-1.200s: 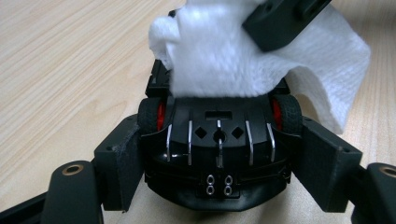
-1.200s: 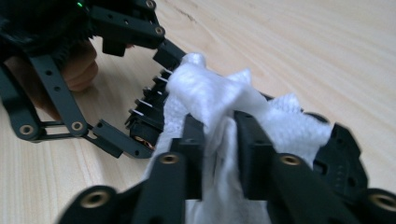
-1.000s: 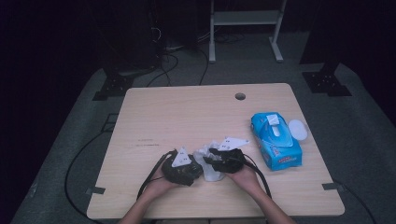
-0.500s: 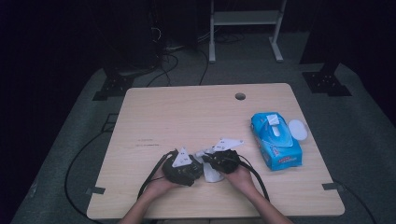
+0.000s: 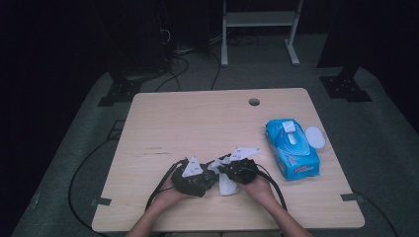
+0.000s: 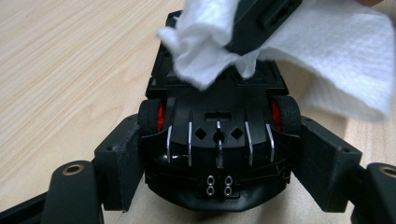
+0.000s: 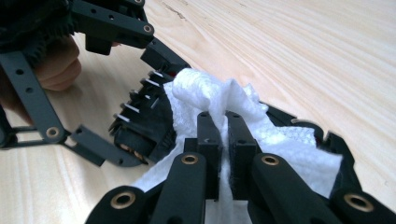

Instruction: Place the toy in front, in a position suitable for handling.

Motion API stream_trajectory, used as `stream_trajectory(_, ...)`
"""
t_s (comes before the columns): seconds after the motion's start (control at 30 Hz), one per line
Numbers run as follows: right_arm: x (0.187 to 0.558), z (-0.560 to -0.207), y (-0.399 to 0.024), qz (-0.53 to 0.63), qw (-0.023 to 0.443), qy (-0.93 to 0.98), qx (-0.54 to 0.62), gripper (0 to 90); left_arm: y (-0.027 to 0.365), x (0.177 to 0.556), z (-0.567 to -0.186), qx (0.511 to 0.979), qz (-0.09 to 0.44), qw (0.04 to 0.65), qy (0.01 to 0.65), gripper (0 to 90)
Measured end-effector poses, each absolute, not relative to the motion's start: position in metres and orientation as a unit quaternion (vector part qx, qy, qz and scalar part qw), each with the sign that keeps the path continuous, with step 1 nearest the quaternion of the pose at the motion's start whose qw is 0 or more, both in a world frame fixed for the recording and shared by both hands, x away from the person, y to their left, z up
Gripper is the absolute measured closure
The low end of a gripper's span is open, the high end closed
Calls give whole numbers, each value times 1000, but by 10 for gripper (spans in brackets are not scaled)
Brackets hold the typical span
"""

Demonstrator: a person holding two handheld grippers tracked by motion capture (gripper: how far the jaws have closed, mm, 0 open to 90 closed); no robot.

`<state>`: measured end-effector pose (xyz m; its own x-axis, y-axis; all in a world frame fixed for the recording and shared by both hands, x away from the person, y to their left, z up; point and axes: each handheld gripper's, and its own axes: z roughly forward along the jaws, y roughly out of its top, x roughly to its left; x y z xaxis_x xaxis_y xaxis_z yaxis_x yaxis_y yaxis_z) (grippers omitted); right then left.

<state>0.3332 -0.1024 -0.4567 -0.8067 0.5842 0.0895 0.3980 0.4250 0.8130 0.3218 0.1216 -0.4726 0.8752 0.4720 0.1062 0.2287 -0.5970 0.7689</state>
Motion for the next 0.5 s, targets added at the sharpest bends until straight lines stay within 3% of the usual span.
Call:
stream_trajectory(0.17,324,-455,-88,488,37,830,269,859,121,321,-473,880,154,403,201,248)
stream_trajectory(0.43,329,-455,-98,467,48,839,275,849,123,321,-473,881,152,403,198,248)
stream_trajectory(0.5,328,-453,-99,463,47,843,269,752,123,321,-473,880,152,404,199,248)
